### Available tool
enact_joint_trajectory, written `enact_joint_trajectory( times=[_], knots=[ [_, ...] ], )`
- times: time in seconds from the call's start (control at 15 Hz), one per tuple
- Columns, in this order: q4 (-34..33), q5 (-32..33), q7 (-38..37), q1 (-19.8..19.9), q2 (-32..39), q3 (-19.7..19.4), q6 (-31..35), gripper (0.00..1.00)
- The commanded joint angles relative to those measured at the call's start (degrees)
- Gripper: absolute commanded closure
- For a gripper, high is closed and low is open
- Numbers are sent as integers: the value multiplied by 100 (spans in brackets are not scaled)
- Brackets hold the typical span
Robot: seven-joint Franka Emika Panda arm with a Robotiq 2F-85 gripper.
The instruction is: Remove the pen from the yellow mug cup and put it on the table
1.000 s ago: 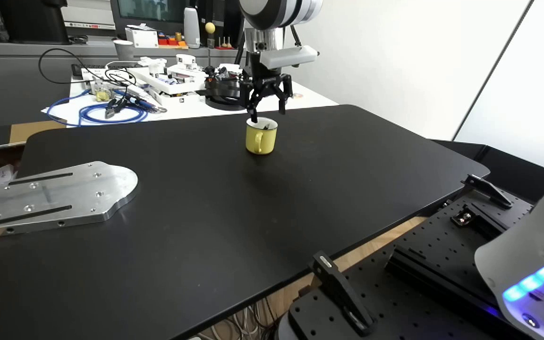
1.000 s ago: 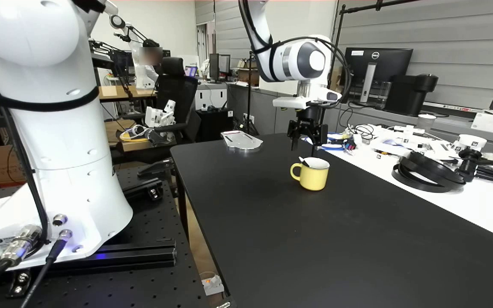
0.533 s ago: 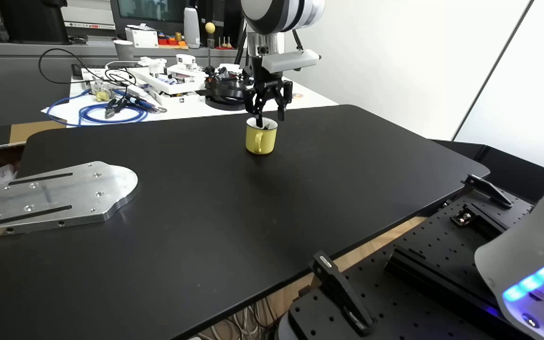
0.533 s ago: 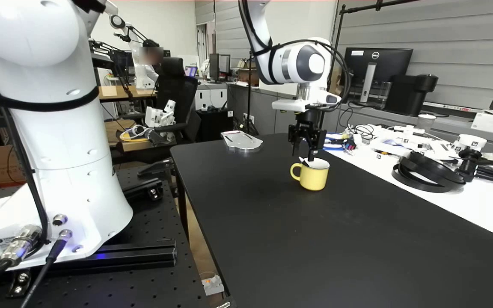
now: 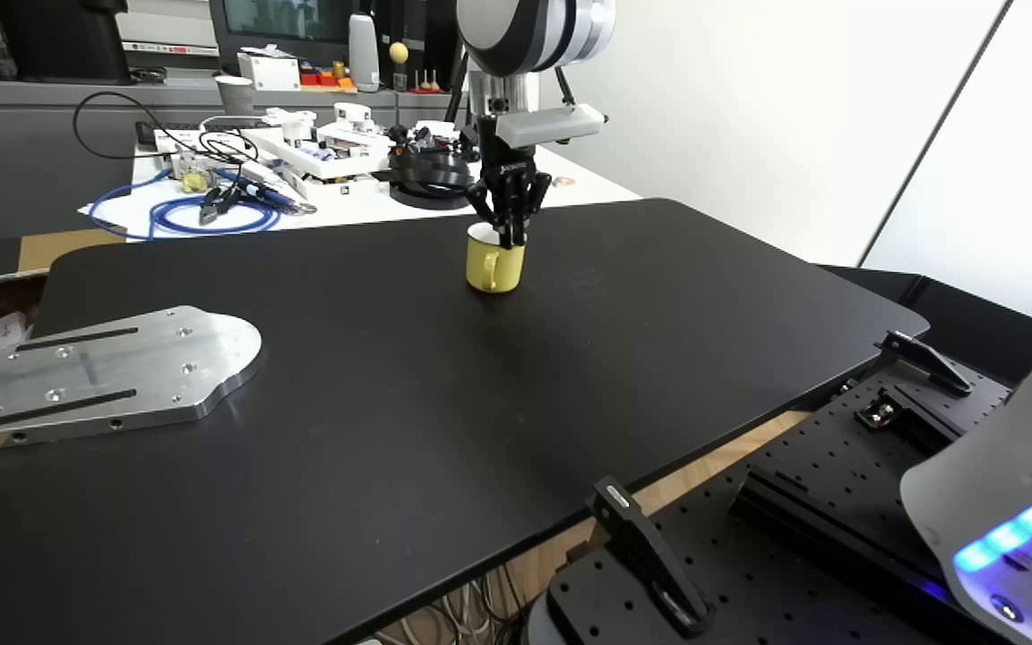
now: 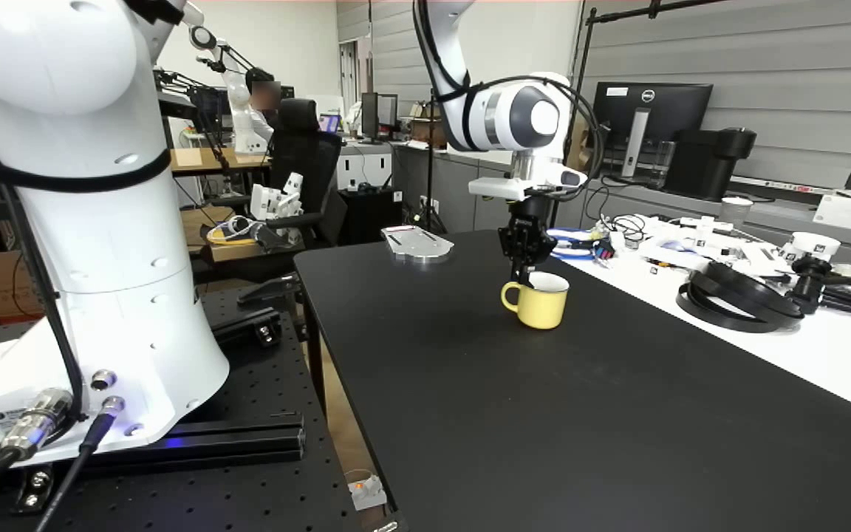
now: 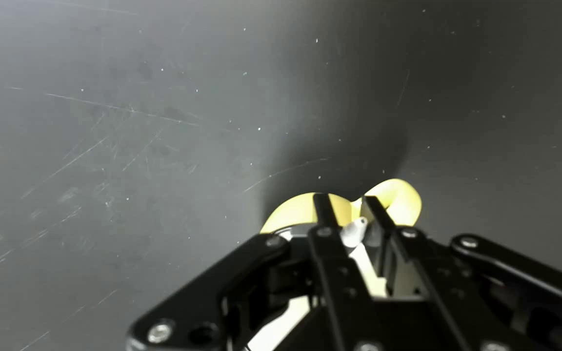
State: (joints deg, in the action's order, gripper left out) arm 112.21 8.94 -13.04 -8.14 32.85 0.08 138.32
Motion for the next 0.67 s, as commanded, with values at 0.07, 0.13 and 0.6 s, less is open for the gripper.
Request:
enact_joint_trajectory(
  times=[0.07, 0.13, 0.6],
  knots=[
    [0, -172, 79, 45, -77, -13, -36, 99],
    [-20, -196, 75, 53, -104, -15, -79, 97],
    [-470, -931, 462, 360, -448, 165, -1009, 97]
  ],
)
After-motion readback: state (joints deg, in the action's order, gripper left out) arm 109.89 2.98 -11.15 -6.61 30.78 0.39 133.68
